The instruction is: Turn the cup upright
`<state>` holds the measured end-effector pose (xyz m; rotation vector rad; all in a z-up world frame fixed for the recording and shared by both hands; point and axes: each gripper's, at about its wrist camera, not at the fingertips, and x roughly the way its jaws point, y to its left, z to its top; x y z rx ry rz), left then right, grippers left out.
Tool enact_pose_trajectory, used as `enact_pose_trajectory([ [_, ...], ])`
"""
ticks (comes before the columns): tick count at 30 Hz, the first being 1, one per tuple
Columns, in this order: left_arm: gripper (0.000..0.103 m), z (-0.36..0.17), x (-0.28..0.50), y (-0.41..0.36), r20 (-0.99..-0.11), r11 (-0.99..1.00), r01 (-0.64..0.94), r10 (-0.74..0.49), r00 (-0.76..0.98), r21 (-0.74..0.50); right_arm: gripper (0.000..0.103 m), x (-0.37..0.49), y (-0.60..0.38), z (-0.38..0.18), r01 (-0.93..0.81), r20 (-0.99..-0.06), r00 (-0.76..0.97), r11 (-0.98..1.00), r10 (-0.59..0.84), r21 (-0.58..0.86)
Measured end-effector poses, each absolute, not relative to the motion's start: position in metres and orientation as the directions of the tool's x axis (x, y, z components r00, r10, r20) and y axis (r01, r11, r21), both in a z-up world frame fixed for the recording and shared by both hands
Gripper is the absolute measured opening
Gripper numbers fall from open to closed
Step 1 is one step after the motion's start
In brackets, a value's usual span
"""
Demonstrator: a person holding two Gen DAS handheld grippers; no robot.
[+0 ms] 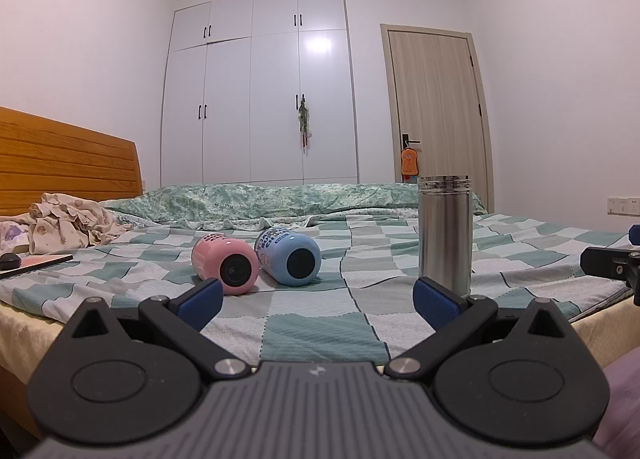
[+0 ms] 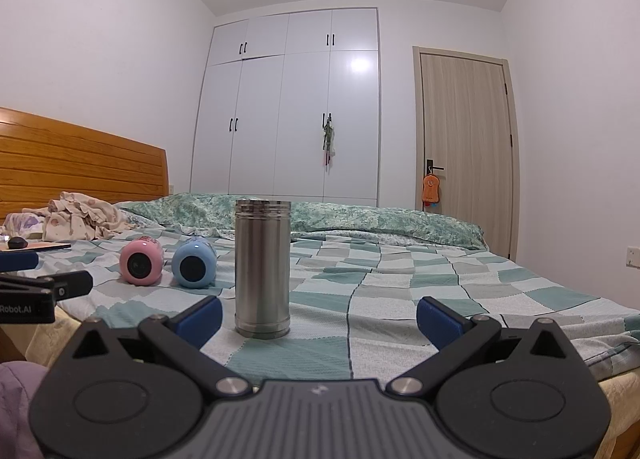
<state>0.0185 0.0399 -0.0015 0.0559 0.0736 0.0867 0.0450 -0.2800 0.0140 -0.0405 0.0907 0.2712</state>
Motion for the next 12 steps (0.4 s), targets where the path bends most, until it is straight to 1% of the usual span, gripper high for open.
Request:
enact_pose_trajectory([
  [12, 0.103, -0.0016, 0.0169, 0.0401, -0.058, 0.996, -0.083, 0.085, 0.995, 0.046, 0.103, 0.045, -0.2802, 0.0135, -0.27, -0.095, 0.959, 0.963, 0.266, -0.028],
])
